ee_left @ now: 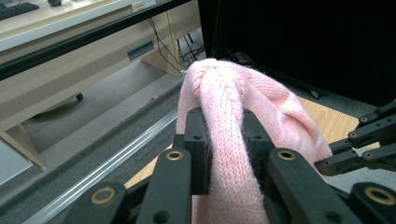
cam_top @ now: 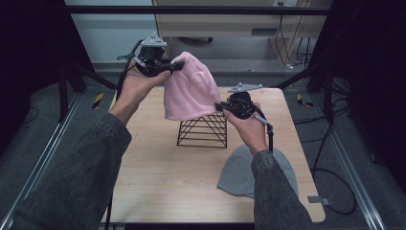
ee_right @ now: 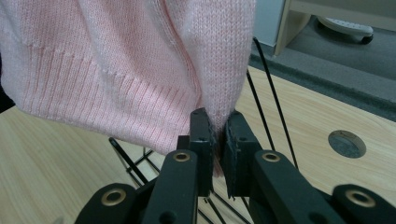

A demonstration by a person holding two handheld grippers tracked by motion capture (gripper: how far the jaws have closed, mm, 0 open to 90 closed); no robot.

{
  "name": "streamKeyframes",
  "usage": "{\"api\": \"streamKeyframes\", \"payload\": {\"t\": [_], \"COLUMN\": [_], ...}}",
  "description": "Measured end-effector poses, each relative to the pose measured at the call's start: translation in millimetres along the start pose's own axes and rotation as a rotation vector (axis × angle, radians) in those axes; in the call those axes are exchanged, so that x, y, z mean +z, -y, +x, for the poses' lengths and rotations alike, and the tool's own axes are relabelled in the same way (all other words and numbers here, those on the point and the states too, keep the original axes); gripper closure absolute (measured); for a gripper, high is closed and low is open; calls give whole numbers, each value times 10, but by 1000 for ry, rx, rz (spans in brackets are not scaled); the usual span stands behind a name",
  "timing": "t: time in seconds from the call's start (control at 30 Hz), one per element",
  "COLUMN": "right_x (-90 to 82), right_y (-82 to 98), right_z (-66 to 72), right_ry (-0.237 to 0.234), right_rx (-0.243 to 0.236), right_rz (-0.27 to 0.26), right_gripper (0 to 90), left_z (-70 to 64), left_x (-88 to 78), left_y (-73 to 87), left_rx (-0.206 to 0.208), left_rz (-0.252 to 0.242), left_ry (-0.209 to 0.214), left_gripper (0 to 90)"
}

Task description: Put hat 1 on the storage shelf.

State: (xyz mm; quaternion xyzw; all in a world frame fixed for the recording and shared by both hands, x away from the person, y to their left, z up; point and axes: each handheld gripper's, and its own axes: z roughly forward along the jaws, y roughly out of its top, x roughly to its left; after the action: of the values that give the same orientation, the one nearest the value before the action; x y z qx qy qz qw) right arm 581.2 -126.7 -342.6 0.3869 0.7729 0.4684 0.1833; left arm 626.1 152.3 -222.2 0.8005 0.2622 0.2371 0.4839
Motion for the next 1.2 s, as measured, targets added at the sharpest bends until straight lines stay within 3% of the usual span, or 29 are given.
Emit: {"api": "streamKeyframes", "payload": {"t": [0.17,0.3,0.57,0.87,1.2], "right_x": [29,38,-1,20,63], "right_y": [30,63,209,361,578], "right_z": [-8,16,37,38,-45], "right_ry": [15,26,37,59,82], "right_rx": [-1,-32,-64,-93,-85], "right_rz": [-9,-12,-15,25,55], "right_gripper": [836,836,836,836,836], "left_z": [18,7,-119,-222,-379], "left_x": [73,92,115,170,265], "left_y": [9,37,96,243,331], "left_rx": [3,3,25,19,11], "left_rz": [-17,-25,-19,-14,7], "left_ry": [1,9,20,53,94], "left_gripper": [764,764,764,762,755]}}
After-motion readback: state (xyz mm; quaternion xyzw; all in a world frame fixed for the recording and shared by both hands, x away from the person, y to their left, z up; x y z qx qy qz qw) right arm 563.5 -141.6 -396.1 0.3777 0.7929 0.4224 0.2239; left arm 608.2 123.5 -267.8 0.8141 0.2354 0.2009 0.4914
